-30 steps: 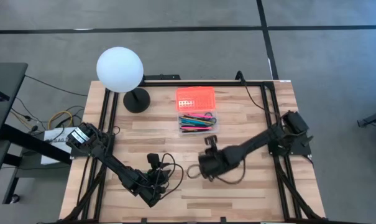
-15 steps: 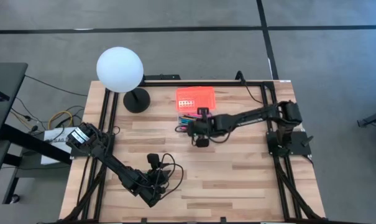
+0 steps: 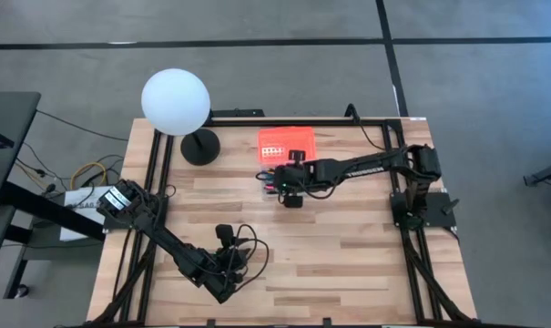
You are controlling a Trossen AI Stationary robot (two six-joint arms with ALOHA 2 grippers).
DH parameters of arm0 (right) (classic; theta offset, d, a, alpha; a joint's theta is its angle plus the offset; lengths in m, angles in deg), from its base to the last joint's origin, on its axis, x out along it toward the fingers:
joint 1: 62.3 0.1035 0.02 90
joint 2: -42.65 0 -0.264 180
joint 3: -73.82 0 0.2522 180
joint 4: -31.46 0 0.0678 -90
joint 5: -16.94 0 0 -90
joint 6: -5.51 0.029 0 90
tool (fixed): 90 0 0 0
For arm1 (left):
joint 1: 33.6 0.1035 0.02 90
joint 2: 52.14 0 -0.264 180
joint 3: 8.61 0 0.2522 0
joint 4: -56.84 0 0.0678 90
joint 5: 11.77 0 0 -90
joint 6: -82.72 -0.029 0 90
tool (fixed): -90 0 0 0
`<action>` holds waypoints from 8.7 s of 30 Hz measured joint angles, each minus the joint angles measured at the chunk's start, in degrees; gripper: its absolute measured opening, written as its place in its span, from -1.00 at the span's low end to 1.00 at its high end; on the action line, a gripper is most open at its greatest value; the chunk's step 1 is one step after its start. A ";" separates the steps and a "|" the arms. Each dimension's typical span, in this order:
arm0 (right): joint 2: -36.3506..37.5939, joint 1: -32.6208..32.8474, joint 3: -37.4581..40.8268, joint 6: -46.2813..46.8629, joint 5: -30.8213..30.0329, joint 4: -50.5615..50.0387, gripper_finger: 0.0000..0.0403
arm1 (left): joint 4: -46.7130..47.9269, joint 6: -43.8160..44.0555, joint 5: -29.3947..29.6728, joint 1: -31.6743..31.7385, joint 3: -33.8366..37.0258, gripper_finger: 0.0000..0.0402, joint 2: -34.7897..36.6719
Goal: Pick & place school supplies into a supply box
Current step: Return to Home Position, then close the orange supply box
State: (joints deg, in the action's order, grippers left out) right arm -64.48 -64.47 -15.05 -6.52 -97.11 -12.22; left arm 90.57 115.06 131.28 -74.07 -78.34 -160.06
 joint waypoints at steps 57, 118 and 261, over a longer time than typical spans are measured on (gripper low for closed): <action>75.94 19.26 45.68 -7.76 10.66 25.90 -0.30 | -31.32 -56.11 -37.48 27.67 16.50 -0.22 49.73; 106.99 -1.33 74.51 -1.90 36.06 40.61 -0.34 | -33.46 -49.96 -51.58 41.40 55.34 -0.22 107.73; 44.53 -12.83 36.83 13.67 13.62 40.70 -0.33 | -31.94 -39.28 -41.40 38.15 14.19 -0.22 40.26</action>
State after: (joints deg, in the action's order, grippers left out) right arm -19.96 -77.30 21.77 7.15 -83.50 28.49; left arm 58.63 75.79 89.89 -35.92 -64.15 -119.80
